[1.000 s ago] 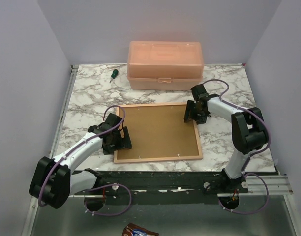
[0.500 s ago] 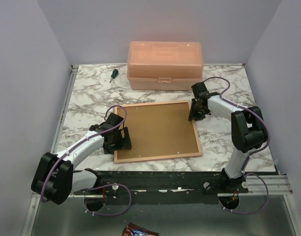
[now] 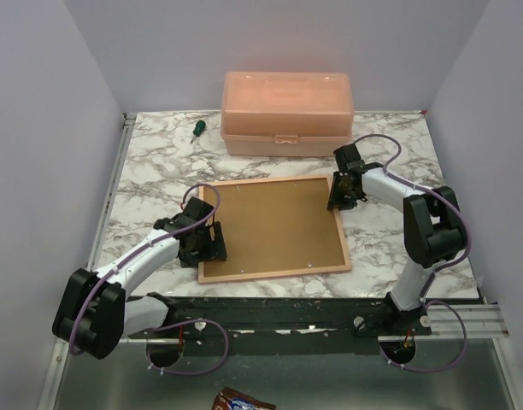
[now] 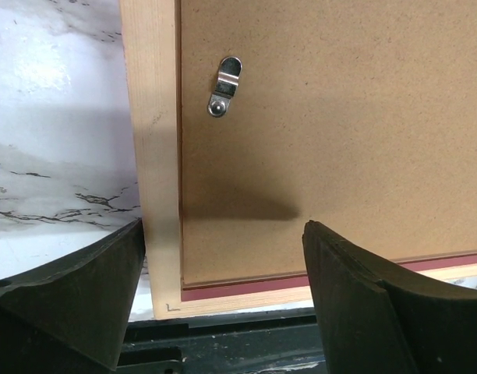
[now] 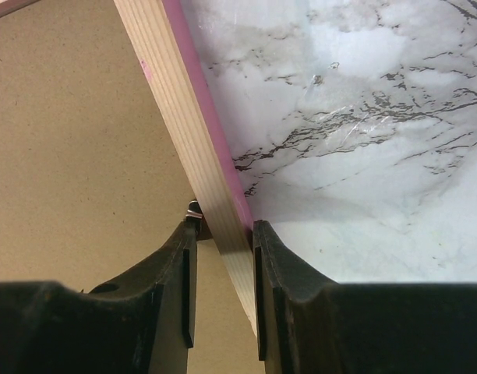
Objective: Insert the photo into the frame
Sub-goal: Install the photo frame at the center of the board.
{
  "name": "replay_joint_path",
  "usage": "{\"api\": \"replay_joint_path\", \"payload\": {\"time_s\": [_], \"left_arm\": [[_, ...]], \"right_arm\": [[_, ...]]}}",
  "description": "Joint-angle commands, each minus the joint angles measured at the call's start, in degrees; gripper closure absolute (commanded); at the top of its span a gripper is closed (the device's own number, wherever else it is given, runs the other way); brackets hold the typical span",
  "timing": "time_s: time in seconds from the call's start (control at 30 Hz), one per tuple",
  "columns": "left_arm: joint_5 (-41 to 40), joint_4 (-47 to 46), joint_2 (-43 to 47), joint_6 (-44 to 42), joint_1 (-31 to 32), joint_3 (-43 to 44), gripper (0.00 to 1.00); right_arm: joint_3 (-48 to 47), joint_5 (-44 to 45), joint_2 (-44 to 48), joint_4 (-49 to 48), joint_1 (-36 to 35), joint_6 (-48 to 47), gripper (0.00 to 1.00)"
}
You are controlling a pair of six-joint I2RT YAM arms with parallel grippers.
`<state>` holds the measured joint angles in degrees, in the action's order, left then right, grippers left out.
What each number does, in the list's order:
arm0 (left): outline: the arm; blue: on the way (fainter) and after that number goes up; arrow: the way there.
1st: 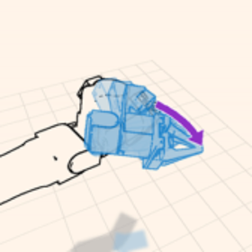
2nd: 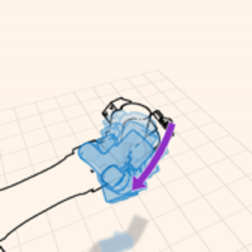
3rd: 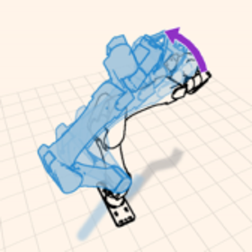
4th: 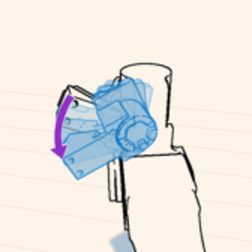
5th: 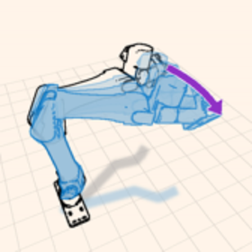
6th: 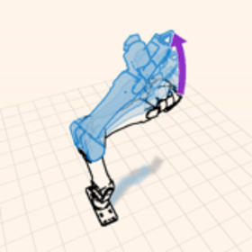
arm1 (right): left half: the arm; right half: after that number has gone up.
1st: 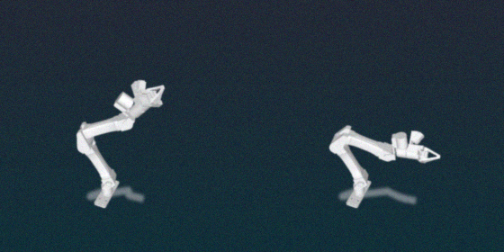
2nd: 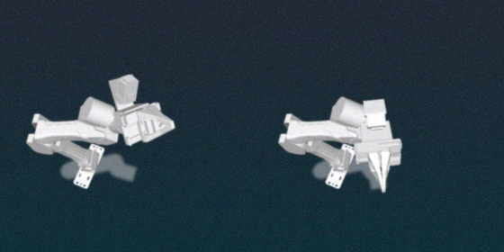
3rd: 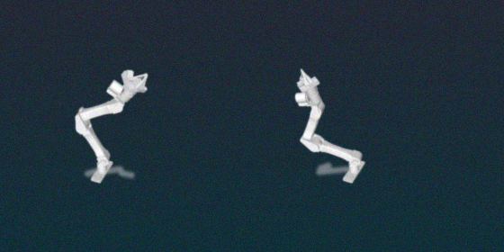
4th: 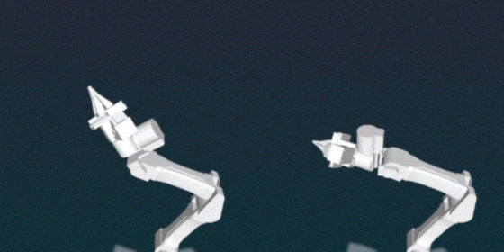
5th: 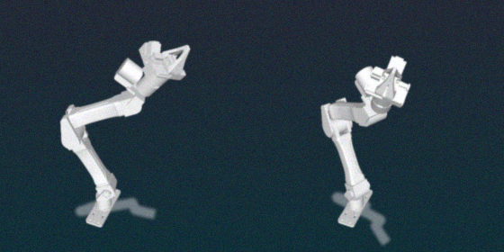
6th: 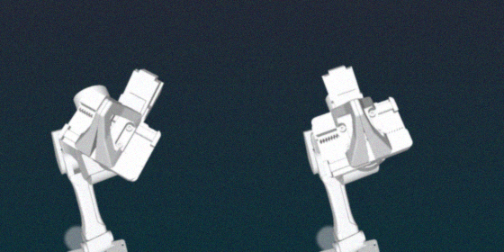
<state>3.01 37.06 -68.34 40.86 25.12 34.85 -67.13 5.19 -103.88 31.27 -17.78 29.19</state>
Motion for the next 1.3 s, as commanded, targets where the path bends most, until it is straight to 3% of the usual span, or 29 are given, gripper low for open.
{"api": "replay_joint_path", "payload": {"time_s": [0.0, 0.17, 0.27, 0.43, 0.63, 1.1, 1.17, 1.27], "left_arm": [[3.4, -2.7, 4.3, 0.0, 0.2, -0.7, 0.22], [4.5, -1.9, 8.8, 1.9, 1.4, -2.6, 0.25], [1.8, 0.7, 10.4, 2.3, 1.4, -2.8, 0.19], [-2.5, 4.2, 10.0, 3.3, 1.3, -1.1, 0.11], [-5.5, 6.0, 7.7, 2.3, 0.6, 1.7, 0.11], [-5.4, 4.2, 4.4, 0.7, -0.4, 1.5, 0.11], [-5.3, 3.9, 4.3, 0.7, -0.4, 1.3, 0.11], [-5.4, 3.8, 4.2, 0.7, -0.4, 1.2, 0.11]], "right_arm": [[4.6, 2.3, 0.8, 0.5, 0.0, 1.2, 1.0], [9.0, -2.7, 5.6, 0.7, 0.0, 1.1, 1.0], [11.1, -3.8, 7.6, 1.1, -0.1, 0.8, 0.98], [9.7, -2.5, 7.7, 2.9, 0.0, -0.1, 0.53], [4.9, -2.2, 7.8, 5.2, 0.0, -0.5, 0.33], [0.8, 0.7, -0.6, 3.6, 0.0, -0.1, 0.39], [1.2, 0.6, -0.6, 3.6, -0.1, 0.0, 0.43], [2.0, 0.6, 0.3, 3.4, -0.1, 0.1, 0.56]]}}
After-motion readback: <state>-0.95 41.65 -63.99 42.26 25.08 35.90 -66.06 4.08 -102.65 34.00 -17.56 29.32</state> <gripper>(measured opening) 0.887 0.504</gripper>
